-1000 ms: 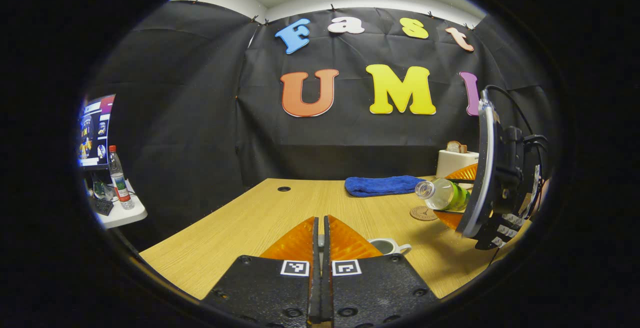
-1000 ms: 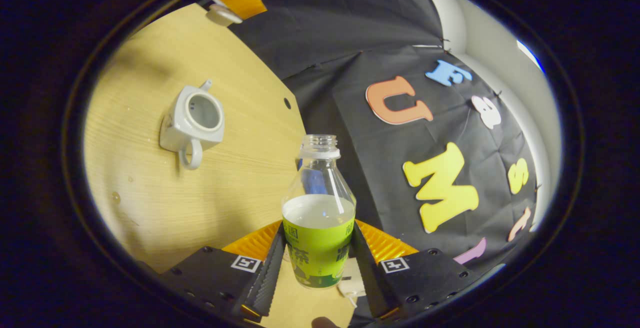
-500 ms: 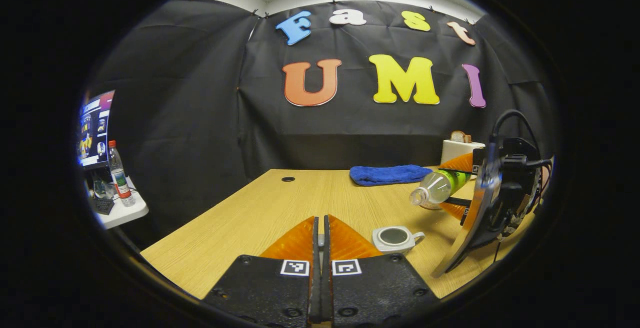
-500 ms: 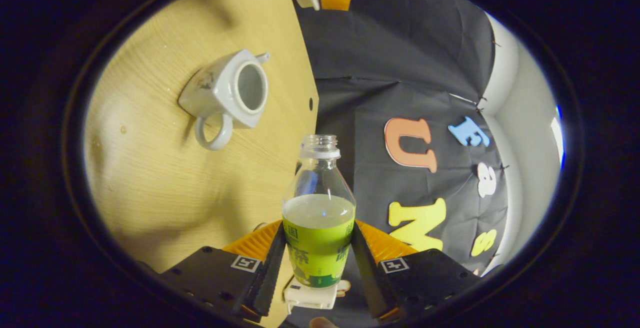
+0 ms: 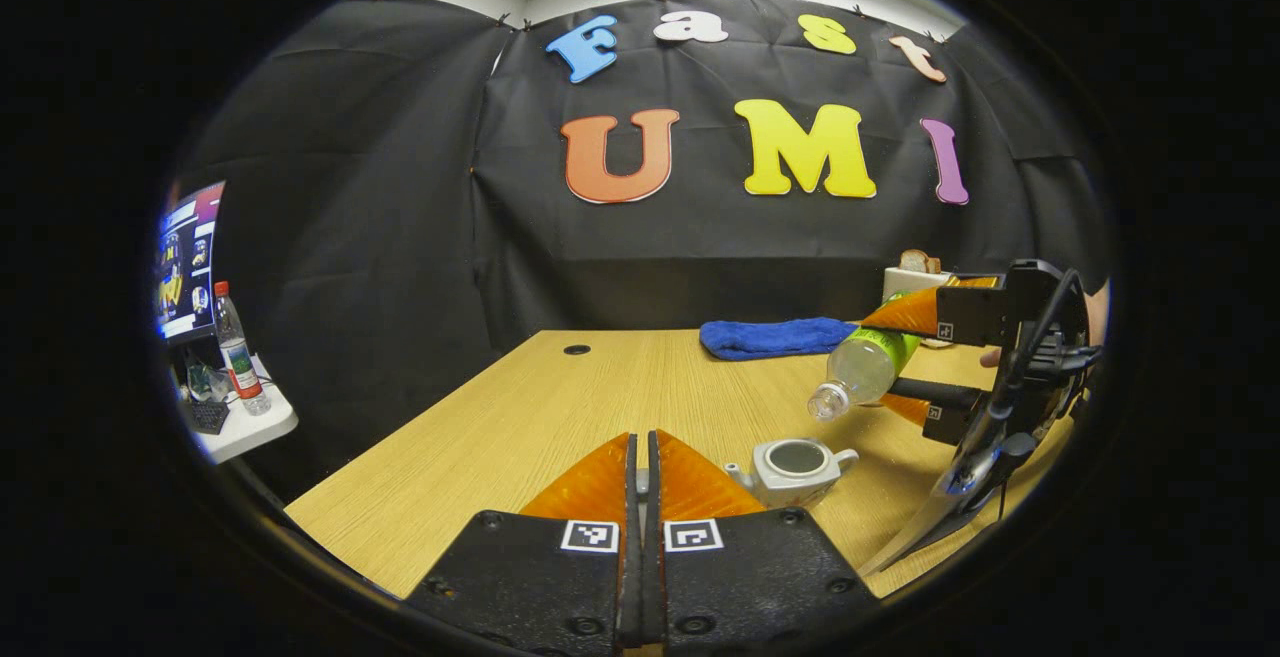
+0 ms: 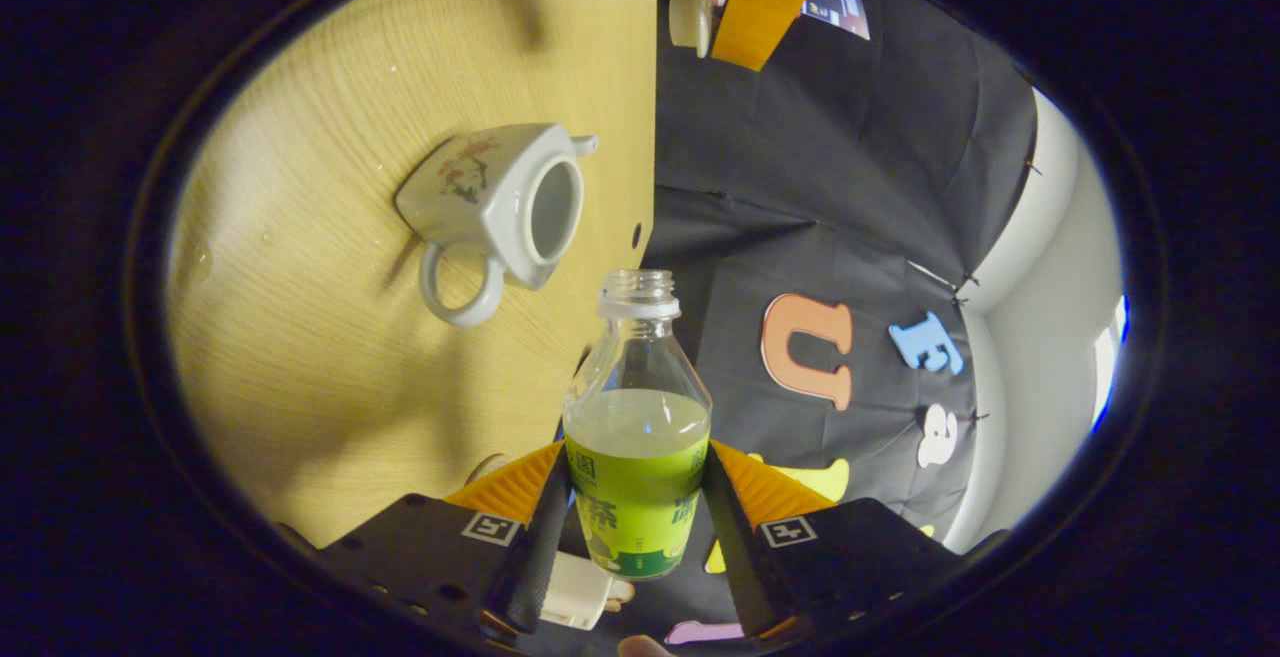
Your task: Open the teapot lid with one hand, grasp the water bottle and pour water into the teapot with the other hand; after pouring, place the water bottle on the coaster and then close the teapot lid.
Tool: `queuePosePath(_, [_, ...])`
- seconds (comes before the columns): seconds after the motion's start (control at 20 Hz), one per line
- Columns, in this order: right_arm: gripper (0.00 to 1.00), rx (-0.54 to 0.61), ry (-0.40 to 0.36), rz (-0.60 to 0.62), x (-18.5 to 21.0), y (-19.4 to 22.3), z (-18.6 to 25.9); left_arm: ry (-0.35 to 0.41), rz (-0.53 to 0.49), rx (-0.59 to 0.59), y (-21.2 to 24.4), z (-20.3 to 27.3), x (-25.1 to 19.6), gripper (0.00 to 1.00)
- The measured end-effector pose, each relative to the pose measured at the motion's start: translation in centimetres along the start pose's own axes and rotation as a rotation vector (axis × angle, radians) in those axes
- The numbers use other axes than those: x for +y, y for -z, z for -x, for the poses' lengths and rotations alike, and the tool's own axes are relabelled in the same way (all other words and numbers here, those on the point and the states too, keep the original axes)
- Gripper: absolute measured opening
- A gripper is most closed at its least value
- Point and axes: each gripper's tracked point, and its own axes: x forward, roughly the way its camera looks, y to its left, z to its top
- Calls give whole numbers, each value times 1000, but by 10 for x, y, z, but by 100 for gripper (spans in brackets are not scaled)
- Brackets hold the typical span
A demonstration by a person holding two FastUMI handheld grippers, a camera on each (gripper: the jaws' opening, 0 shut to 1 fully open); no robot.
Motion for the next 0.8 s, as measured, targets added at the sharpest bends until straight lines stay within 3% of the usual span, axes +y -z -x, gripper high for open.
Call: queuePosePath(0.8, [71,-58,88,232,-22,-16,3,10,3,32,12,-2,3,2])
